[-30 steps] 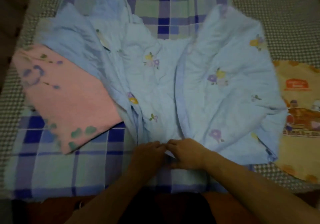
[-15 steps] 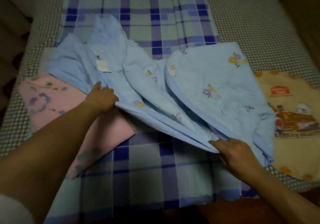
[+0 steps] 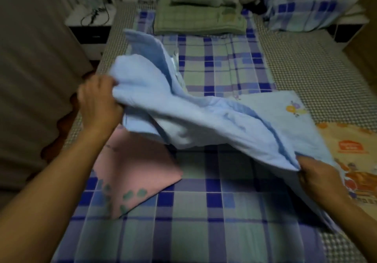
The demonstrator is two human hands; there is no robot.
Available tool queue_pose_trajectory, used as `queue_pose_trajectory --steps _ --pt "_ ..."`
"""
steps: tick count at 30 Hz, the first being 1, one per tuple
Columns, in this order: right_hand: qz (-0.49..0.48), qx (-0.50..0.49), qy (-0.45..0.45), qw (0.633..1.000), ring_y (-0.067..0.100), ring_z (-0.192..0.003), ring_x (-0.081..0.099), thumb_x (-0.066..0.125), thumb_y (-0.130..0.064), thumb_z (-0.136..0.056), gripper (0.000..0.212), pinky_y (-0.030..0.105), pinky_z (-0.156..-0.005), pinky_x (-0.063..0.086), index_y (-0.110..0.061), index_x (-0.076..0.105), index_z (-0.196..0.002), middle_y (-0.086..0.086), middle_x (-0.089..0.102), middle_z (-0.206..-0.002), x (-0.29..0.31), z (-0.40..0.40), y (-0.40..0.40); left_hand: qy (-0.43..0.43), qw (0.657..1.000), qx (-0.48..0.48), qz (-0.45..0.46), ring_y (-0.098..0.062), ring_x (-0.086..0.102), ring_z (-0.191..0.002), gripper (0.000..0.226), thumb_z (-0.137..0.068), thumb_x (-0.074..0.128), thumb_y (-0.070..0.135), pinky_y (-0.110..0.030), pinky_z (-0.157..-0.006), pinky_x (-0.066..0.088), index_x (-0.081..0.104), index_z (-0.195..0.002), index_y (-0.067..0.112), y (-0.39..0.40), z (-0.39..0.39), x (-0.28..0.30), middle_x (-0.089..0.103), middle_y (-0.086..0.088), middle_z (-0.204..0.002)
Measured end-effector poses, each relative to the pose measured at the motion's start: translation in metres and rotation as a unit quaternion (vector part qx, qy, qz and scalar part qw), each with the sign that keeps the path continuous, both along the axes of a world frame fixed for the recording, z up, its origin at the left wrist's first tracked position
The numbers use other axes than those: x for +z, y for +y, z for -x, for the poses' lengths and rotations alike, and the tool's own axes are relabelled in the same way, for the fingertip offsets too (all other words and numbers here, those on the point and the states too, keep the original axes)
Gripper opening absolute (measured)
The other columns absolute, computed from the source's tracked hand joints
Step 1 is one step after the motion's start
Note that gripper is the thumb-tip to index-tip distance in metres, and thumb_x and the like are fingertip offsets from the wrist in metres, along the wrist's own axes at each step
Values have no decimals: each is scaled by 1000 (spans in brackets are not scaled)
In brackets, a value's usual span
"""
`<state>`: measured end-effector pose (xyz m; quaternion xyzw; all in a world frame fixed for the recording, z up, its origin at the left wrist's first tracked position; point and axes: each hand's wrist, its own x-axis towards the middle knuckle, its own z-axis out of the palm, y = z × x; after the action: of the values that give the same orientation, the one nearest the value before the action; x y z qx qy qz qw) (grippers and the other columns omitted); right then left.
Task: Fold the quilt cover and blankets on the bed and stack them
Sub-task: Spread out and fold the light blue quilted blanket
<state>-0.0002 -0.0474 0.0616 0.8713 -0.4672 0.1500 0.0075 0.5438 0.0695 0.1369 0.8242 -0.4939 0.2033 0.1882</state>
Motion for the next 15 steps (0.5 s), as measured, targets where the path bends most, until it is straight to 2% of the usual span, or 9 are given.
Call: queue_pose_trajectory --steps 2,4,7,9,10,12,13,14,15 --pt "-57 118 102 986 26 -49 62 48 -25 -70 20 26 -42 42 -24 68 -70 2 65 -61 -19 14 17 156 978 38 -132 -38 61 -84 11 -89 47 29 -43 -73 48 49 -79 24 38 2 -62 62 -15 -91" --pt "-122 178 222 951 16 -46 62 66 -23 -60 14 22 -37 38 -32 68 -70 -8 62 -58 -42 20 27 220 962 44 -158 -37 61 -81 14 -85 55 19 -42 -67 48 47 -74 24 71 8 -98 60 -15 -90" --pt "-193 117 265 938 15 -58 67 84 -20 -58 30 23 -44 34 -36 71 -80 -7 70 -69 -61 11 27 215 962 127 -110 -39 61 -84 13 -77 60 5 -44 -69 49 58 -81 17 103 -11 -89 60 -17 -92" --pt "-203 78 232 948 18 -66 69 74 -20 -68 22 22 -53 33 -37 67 -80 -3 72 -75 -61 3 27 226 957 180 -20 -40 62 -91 15 -80 58 7 -46 -80 51 64 -94 10 116 -41 -61 64 -22 -99" --pt "-241 93 206 944 17 -59 67 74 -19 -62 25 21 -51 32 -38 62 -72 -4 70 -68 -63 1 29 226 957 179 23 -41 62 -93 17 -84 56 9 -47 -84 51 65 -98 6 120 -53 -49 65 -23 -102" --pt "-294 147 244 912 7 -43 57 82 -22 -41 44 15 -43 23 -37 44 -55 -8 59 -51 -73 2 29 193 971 124 64 -42 60 -95 19 -89 54 9 -46 -85 48 63 -103 0 128 -53 -35 64 -26 -104" --pt "-274 172 272 907 3 -38 52 84 -26 -31 49 15 -39 21 -36 41 -51 -9 54 -47 -79 3 30 177 981 66 49 -41 61 -96 25 -89 52 13 -45 -85 48 64 -106 0 132 -36 -28 65 -25 -105" --pt "-261 191 301 897 2 -36 50 83 -30 -26 44 17 -36 23 -35 45 -48 -10 52 -45 -86 9 32 179 984 -5 13 -38 62 -95 33 -87 47 20 -43 -83 48 66 -107 0 135 -16 -25 66 -22 -105" --pt "-250 204 332 886 2 -34 49 81 -35 -24 37 18 -34 23 -34 51 -47 -11 52 -46 -87 13 35 176 980 -53 -71 -35 65 -89 38 -84 44 24 -39 -77 49 69 -103 2 142 7 -26 69 -19 -100"
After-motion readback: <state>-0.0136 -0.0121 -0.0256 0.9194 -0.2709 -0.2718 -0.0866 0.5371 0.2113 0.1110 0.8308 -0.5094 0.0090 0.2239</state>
